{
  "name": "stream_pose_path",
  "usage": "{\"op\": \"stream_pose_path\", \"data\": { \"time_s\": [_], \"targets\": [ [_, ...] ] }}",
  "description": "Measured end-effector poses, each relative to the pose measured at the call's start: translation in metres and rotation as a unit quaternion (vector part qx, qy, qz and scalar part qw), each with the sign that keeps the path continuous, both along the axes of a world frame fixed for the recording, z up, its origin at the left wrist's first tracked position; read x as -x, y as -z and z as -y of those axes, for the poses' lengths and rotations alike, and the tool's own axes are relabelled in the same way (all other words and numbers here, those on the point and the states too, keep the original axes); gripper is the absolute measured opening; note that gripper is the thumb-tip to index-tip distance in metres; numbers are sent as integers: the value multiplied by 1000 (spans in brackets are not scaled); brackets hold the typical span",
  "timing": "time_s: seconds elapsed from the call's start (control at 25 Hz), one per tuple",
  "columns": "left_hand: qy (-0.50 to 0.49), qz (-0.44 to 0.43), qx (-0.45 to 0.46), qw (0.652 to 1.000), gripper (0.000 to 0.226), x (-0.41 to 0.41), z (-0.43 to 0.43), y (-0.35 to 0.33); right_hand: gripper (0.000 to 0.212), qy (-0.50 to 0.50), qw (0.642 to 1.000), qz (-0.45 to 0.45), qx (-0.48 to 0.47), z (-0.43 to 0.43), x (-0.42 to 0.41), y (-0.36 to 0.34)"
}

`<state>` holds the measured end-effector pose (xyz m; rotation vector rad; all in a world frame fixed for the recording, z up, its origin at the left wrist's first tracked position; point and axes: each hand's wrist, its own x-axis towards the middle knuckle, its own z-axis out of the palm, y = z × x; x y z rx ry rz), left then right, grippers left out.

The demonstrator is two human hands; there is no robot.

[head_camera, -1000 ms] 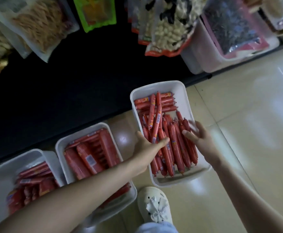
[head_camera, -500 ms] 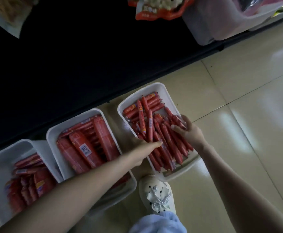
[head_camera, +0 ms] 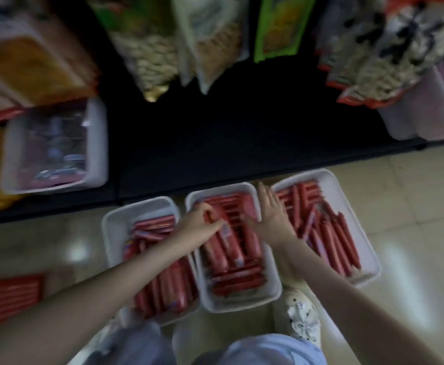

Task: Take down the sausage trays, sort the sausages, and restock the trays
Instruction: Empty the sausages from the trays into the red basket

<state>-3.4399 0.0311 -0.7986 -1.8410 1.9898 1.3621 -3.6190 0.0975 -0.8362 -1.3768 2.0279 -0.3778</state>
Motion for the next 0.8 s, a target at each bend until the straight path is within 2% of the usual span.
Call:
{"op": "stream_pose_path", "data": {
  "time_s": [0.12, 0.28, 0.4, 0.48, 0.64, 0.72, 0.8],
  "targets": [
    [-114, 37, 92, 989, 44, -135, 3, -29, 90, -162, 985, 38, 36, 46, -132, -23],
    [-220, 148, 122, 956, 64, -295, -26, -21, 87, -333, 941, 35, 42, 78, -295, -40],
    [-220, 245, 135, 935, 78, -372, -49, -5, 88, -443, 896, 10, 17, 85, -388, -36],
    [-176, 262, 160, 935, 70, -397, -60, 1, 90, -499, 866, -11, 26, 86, -436, -29],
    [-187, 296, 151, 925, 68, -432, -68, 11, 85, -581, 800, -23, 146, 78, -492, -13],
    [-235, 287, 93, 924, 67, -447, -66, 15, 70, -594, 789, -40, 148, 76, -505, -7],
    [-272, 153, 84, 946, 63, -454, -65, 21, 58, -586, 795, -73, 139, 79, -505, -4]
  ]
}}
